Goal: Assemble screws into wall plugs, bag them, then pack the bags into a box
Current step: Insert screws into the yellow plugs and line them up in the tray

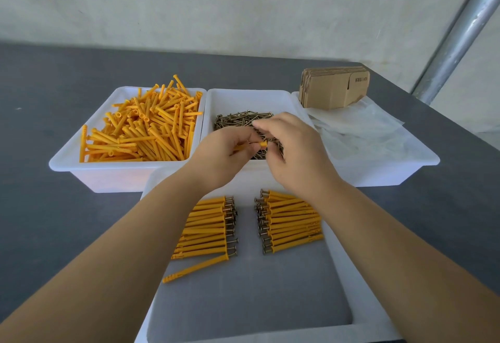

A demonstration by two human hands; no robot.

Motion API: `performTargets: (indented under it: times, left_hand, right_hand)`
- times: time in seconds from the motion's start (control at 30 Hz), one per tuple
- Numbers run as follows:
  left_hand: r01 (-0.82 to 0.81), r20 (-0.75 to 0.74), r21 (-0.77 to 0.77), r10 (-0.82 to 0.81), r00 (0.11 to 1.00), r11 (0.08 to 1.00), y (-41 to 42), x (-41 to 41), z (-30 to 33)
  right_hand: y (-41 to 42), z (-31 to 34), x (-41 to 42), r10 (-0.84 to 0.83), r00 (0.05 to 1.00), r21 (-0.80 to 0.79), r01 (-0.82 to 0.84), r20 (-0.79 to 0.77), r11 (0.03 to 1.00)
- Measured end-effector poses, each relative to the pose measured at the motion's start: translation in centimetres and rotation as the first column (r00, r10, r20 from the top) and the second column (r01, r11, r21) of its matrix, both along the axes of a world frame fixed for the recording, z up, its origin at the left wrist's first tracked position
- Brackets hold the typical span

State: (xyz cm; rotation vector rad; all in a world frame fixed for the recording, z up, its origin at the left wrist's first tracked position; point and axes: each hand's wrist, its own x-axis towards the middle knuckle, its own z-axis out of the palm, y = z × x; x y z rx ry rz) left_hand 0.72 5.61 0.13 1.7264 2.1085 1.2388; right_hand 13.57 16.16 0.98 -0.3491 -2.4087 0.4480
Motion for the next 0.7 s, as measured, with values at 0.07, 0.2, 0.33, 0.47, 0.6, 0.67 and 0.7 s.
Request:
performTargets:
  times: [0.07, 0.2, 0.33, 0.47, 0.6, 0.67, 0.7]
  left_hand:
    - [0.021, 0.005, 0.008, -0.021, 1.0, 1.0, 0.1, 0.4, 0.0]
    - [0.03, 0.037, 0.041, -0.032, 0.999, 0.999, -0.1, 0.7, 0.1]
    - [-0.077, 0.08, 0.033, 0.075, 0.994, 0.996, -0.3, -0.1, 0.2]
    - [-0.123, 0.118, -0.01, 0.123, 0.985, 0.992, -0.5, -0.4, 0.4]
    - [-0.148, 0.213, -0.009, 0.147, 0.966, 0.989, -1.1, -0.9, 0.8]
    - [-0.213, 0.215, 0.008, 0.206, 0.955, 0.977, -1.0, -1.4, 0.7]
    - [-0.284, 0.213, 0.034, 0.271, 0.939, 0.958, -1.0, -1.8, 0.6]
  right_hand:
    - [-0.7, 0.1, 0.0, 0.099, 0.995, -0.049, -0.1, -0.012, 0.994]
    - [-1.1, 0.2, 0.1, 0.092, 0.983, -0.127, -0.113, -0.161, 0.986]
    - [0.4, 0.2, 0.3, -0.196, 0.972, 0.088, 0.207, -0.128, 0.974]
    - [0.7, -0.4, 0.0, -0.094, 0.995, 0.094, 0.092, 0.025, 0.991]
    - [0.1, -0.1, -0.1, -0.133, 0.99, 0.186, 0.122, 0.048, 0.975]
    - [-0.2, -0.1, -0.2, -0.141, 0.987, 0.209, 0.122, 0.078, 0.97]
    - [-0.5, -0.2, -0.2, -0.123, 0.988, 0.202, 0.101, 0.095, 0.974]
